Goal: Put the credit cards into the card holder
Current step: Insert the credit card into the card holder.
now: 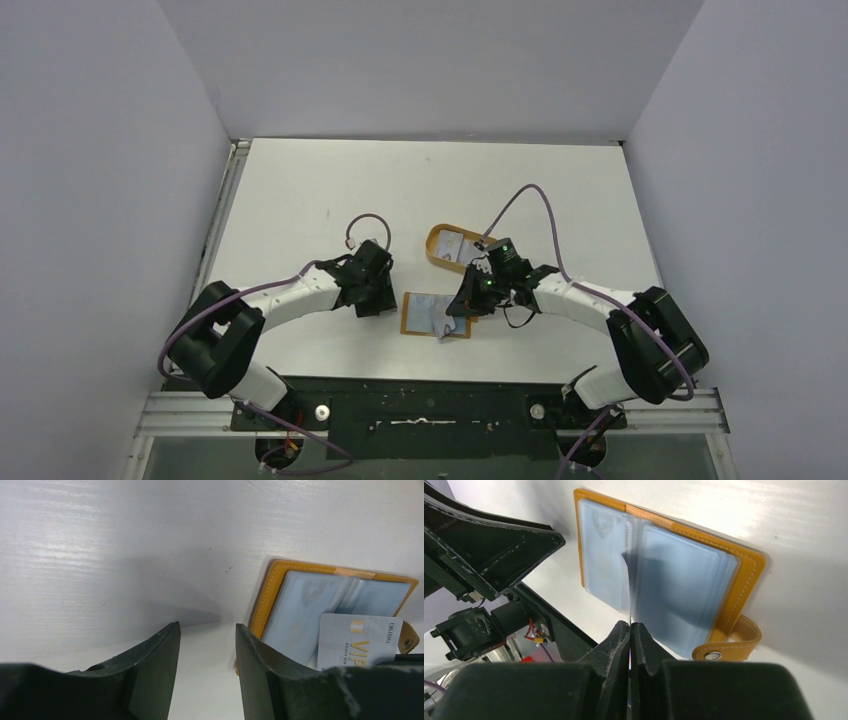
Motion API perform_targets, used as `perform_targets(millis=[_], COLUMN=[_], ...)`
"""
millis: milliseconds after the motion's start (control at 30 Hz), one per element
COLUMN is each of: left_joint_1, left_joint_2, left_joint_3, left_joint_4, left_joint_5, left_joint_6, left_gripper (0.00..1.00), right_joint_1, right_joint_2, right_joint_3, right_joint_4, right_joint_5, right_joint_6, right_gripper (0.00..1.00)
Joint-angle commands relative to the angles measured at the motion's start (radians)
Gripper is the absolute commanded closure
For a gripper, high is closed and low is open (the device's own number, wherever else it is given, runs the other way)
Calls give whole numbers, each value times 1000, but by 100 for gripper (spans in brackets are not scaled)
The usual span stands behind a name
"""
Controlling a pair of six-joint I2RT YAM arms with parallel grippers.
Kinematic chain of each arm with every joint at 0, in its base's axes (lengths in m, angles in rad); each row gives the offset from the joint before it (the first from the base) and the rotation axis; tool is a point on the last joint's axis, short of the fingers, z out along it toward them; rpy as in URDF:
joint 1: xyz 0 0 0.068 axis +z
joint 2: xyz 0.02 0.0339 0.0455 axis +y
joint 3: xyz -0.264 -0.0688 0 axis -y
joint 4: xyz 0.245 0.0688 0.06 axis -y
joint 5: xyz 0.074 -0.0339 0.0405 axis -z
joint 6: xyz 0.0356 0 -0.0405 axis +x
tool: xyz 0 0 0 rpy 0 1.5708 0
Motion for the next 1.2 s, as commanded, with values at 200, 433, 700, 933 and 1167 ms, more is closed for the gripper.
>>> perform_targets(millis=[200,433,700,933,1167], left_joint_1=[3,3,-2,-7,-7], left_joint_2=[14,21,47,61,80], left_joint_3=[-13,-20,-25,-30,-29], left_joint_4=[48,62,86,100,112], left_joint_5=[27,41,68,73,73], left_joint_6=[-10,-13,-18,-21,-21], left_gripper=[59,60,61,62,64], right_joint_1=[-5,-5,-4,-3,8], right_joint_2=[-64,-47,3,48,61], right_joint_3=[-42,-53,-59,-63,-61], right_joint_4=[64,96,149,232,271], right_joint_5=[-11,-16,-26,-36,-45], right_joint_6=[17,28,57,77,76], right_gripper=[100,100,100,100,100])
